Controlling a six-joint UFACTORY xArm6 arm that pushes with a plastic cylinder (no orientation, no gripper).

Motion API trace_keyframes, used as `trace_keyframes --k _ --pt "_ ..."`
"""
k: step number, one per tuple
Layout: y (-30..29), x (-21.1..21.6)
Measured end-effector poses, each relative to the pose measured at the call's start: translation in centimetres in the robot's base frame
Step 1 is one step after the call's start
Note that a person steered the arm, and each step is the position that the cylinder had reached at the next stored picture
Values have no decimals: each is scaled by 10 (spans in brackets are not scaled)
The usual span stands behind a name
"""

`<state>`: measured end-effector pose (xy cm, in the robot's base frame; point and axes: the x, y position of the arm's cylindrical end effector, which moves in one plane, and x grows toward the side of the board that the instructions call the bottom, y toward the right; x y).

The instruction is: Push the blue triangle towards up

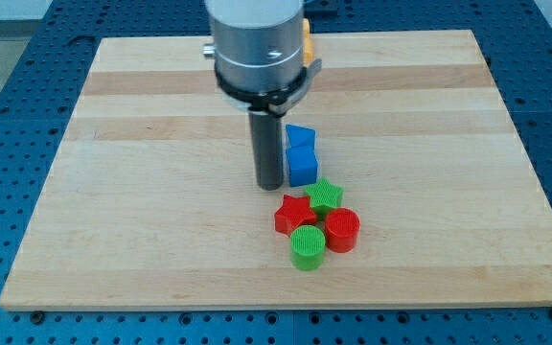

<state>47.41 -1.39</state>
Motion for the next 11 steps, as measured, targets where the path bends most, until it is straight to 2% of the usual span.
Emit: trace_keyframes --k 2,3,4,6,8,9,10,11 --pt "50 -2" --pt "53 -2" --pt "13 -10" --pt "13 -82" --pt "31 -122" --pt "34 -105" --pt "65 -105" --pt "87 -125"
